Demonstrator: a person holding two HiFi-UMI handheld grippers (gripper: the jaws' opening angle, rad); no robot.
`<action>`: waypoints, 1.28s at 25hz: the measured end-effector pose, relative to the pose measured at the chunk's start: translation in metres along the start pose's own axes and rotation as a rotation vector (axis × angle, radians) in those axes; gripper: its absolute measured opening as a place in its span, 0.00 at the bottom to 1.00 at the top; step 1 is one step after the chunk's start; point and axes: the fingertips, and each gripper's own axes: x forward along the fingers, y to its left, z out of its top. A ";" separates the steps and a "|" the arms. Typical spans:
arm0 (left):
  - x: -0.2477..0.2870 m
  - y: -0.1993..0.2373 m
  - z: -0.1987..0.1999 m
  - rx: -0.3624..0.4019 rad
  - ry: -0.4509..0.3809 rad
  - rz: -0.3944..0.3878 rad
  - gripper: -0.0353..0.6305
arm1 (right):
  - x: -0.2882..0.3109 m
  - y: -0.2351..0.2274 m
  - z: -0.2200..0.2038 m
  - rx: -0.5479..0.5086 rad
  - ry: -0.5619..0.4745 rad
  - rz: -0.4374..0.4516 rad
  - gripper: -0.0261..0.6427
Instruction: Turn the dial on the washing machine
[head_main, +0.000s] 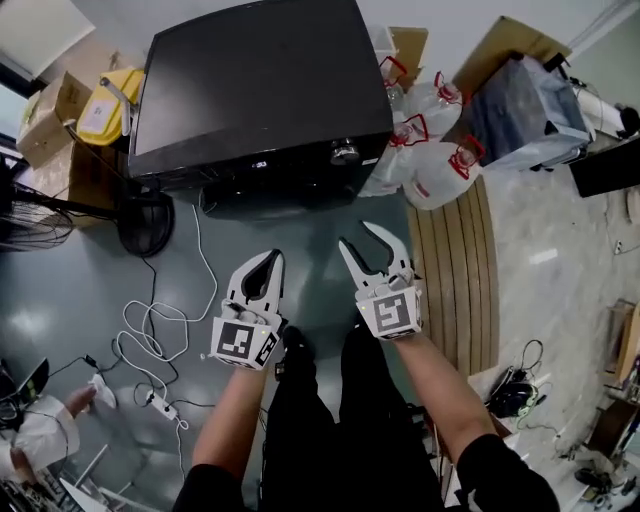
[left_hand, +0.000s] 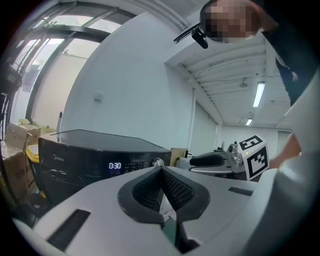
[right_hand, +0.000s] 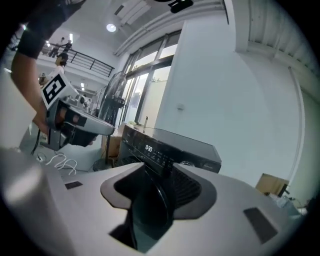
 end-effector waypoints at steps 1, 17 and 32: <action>0.006 0.002 -0.006 0.003 0.004 0.009 0.08 | 0.011 -0.005 -0.003 -0.062 -0.010 0.008 0.33; 0.078 0.047 -0.055 0.011 -0.055 -0.068 0.08 | 0.121 -0.061 -0.035 -0.719 0.068 -0.125 0.39; 0.085 0.032 -0.058 -0.022 -0.080 -0.107 0.08 | 0.144 -0.069 -0.050 -1.094 0.148 -0.177 0.44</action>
